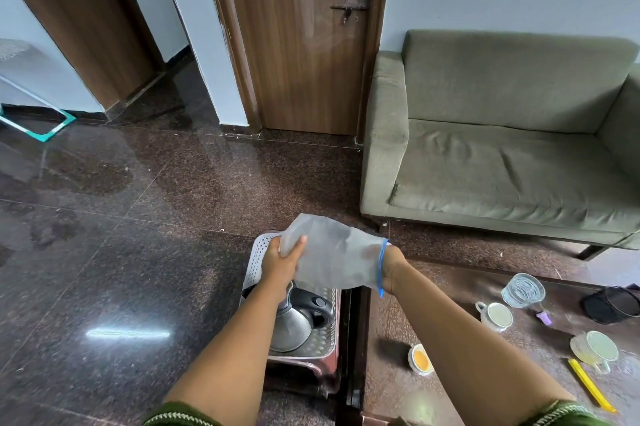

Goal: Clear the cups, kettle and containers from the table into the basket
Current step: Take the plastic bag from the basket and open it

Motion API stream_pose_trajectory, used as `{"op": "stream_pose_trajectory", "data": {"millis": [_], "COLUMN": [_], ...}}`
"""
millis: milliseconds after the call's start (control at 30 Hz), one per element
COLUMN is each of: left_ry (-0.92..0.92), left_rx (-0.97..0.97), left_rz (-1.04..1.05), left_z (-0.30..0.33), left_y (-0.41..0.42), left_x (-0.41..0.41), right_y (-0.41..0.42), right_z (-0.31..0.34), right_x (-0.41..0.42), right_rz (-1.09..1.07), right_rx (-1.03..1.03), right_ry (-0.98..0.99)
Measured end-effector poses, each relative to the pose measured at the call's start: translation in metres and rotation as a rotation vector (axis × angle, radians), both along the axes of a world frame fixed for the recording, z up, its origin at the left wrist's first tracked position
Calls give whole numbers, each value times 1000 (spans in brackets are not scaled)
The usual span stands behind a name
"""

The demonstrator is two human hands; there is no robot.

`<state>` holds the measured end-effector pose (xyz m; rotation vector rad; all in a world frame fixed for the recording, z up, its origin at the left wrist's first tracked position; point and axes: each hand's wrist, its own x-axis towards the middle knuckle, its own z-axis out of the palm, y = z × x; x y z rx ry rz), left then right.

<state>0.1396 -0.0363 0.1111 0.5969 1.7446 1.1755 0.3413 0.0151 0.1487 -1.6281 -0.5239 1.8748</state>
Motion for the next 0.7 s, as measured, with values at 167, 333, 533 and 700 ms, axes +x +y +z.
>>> {"op": "stream_pose_trajectory", "data": {"millis": [167,333,533,700], "left_ry": [-64,-56,82,112], "left_rx": [-1,32,-62,-117], "left_rz": [-40,27,51,56], "left_z": [-7,1,-7,-13], "left_y": [10,19,33,50], "left_x": [-7,-11,-14,-28], "right_y": [9,23,49,54], "right_z": [-9,-17,-8,-22], "right_x": [13,37,47,29], "right_rz": [83,48,49,192], "right_rx": [46,-20,51,218], "right_ry": [-498,-667,-766,-735]}}
